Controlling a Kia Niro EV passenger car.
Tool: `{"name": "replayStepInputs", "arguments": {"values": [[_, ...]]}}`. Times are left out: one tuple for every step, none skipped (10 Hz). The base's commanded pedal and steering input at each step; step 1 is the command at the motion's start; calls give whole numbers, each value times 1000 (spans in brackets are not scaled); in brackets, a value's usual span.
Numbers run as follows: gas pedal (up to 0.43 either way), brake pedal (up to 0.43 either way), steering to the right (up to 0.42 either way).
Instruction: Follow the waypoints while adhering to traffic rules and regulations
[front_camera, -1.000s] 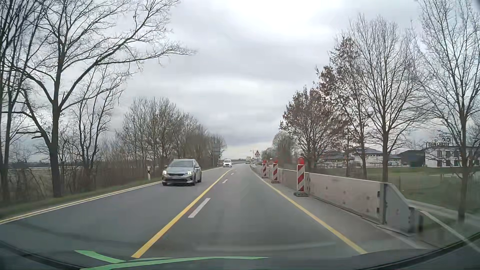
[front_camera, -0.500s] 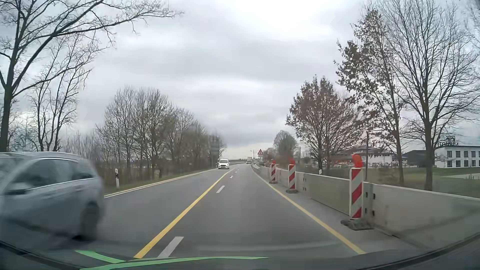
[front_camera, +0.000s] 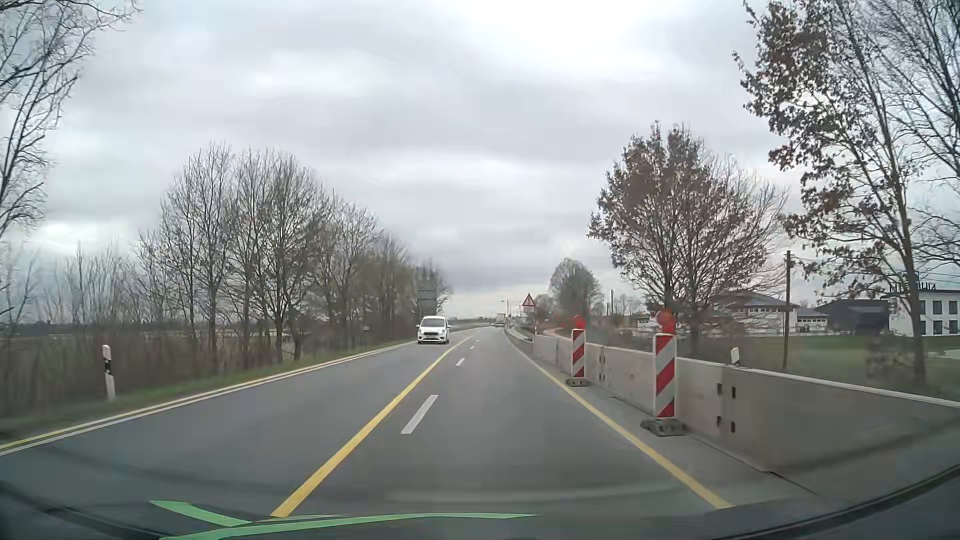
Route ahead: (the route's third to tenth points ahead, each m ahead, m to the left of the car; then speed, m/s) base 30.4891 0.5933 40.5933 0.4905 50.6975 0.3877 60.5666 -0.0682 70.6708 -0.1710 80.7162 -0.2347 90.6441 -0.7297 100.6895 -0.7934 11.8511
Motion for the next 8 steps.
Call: {"name": "replayStepInputs", "arguments": {"values": [[98,0,-1],[98,0,-1],[98,0,0],[98,0,-1],[98,0,-1],[87,0,-1],[79,0,0],[79,0,-1]]}}
